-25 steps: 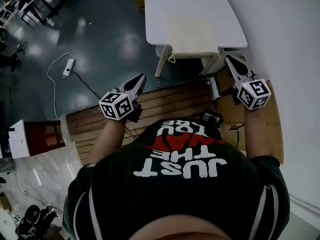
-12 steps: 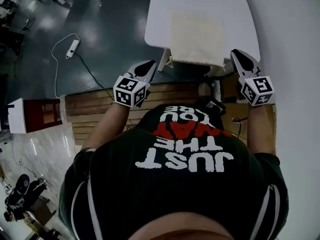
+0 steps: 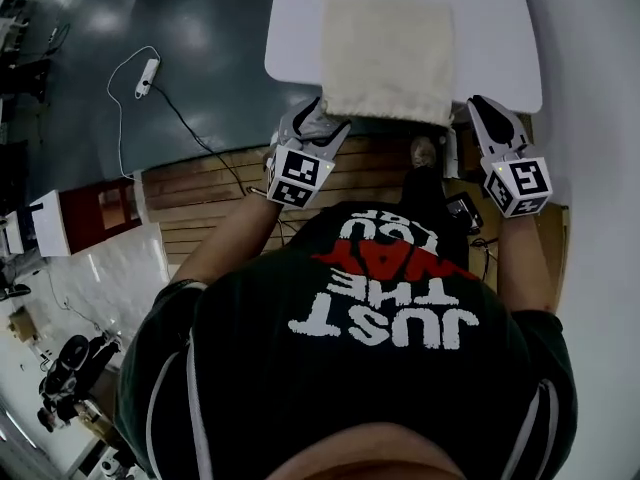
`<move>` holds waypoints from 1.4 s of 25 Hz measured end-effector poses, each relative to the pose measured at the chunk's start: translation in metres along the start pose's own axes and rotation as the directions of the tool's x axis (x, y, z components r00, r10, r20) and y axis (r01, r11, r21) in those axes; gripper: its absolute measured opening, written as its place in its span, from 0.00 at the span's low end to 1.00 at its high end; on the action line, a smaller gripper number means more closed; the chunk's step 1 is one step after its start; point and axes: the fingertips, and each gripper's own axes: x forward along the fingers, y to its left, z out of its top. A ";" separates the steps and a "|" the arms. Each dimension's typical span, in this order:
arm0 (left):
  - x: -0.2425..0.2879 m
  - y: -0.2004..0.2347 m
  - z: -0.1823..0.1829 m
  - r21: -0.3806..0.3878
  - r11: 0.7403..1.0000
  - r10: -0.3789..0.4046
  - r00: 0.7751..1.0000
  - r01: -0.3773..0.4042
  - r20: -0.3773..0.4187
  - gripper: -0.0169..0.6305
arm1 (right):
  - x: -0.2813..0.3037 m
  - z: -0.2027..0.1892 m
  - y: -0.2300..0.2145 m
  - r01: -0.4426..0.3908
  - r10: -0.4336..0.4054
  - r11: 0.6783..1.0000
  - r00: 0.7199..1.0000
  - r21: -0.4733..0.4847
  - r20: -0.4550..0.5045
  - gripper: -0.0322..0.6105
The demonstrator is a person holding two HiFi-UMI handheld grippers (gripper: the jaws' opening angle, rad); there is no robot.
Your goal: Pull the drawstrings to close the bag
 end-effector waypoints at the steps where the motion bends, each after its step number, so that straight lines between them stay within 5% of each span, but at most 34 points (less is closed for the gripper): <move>1: 0.006 -0.002 -0.002 0.008 1.000 0.018 1.000 -0.018 -0.011 0.44 | -0.005 -0.007 0.000 0.008 -0.008 1.000 1.000 0.011 -0.003 0.07; 6: 0.022 0.016 0.011 0.066 0.992 0.105 0.994 -0.105 0.001 0.44 | -0.007 -0.030 0.006 0.015 -0.014 1.000 0.999 0.024 -0.047 0.09; 8: 0.024 0.025 0.016 0.067 0.989 0.129 0.992 -0.129 0.011 0.44 | -0.003 -0.038 0.011 -0.003 0.004 1.000 0.998 0.018 -0.070 0.19; 18: 0.028 0.019 0.030 0.030 0.992 0.120 0.991 -0.122 0.051 0.43 | 0.011 -0.051 0.040 -0.074 0.067 0.991 0.995 -0.107 -0.071 0.29; 35: 0.025 0.023 0.039 0.092 0.980 0.171 0.984 -0.175 0.052 0.43 | 0.025 -0.060 0.034 0.072 -0.088 0.985 0.992 -0.158 -0.094 0.30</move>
